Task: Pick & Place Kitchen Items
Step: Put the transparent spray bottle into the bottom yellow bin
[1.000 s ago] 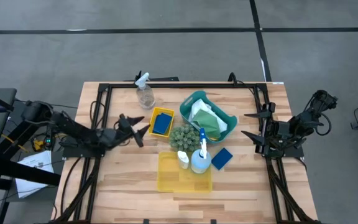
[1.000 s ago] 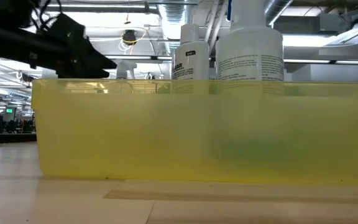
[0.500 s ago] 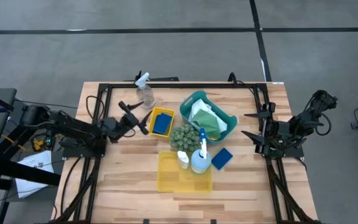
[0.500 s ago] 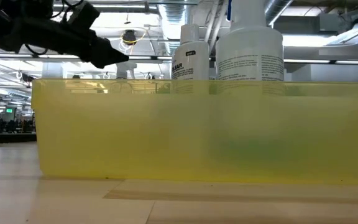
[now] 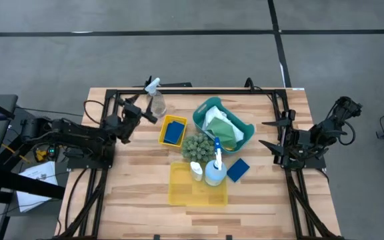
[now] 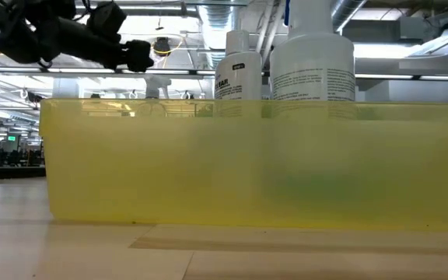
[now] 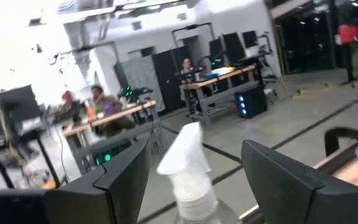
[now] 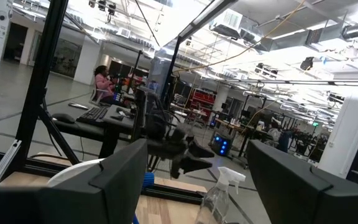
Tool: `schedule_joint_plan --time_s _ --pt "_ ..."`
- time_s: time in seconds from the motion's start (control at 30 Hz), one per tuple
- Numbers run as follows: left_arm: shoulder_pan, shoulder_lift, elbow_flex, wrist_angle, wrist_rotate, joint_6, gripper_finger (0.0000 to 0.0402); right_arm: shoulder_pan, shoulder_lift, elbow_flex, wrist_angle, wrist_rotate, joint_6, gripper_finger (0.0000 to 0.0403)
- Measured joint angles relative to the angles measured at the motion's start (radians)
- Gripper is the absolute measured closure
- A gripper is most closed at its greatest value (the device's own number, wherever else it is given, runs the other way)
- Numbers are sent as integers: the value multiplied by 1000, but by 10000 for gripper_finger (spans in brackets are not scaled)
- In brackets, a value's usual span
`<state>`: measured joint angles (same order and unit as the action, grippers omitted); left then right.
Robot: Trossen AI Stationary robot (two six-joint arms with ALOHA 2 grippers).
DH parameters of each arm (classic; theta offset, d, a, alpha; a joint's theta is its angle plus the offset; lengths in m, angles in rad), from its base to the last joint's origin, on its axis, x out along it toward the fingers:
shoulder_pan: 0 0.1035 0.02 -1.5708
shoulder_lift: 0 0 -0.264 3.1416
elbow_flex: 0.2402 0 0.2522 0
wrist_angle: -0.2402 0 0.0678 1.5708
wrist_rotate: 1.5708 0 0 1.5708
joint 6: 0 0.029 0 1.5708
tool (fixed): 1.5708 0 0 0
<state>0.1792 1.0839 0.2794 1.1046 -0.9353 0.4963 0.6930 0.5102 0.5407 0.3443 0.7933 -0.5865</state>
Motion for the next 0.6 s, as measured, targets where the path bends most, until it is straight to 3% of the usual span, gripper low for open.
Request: schedule_joint_plan --time_s 0.27,0.5,0.6 --pt "92 0 0 -144 78 -179 154 0 0 0 -8 0 0 135" --pt "123 0 0 -186 80 -230 154 0 0 0 -10 1 0 135" --pt "124 6 0 -249 136 -261 154 0 0 0 -11 1 0 135"
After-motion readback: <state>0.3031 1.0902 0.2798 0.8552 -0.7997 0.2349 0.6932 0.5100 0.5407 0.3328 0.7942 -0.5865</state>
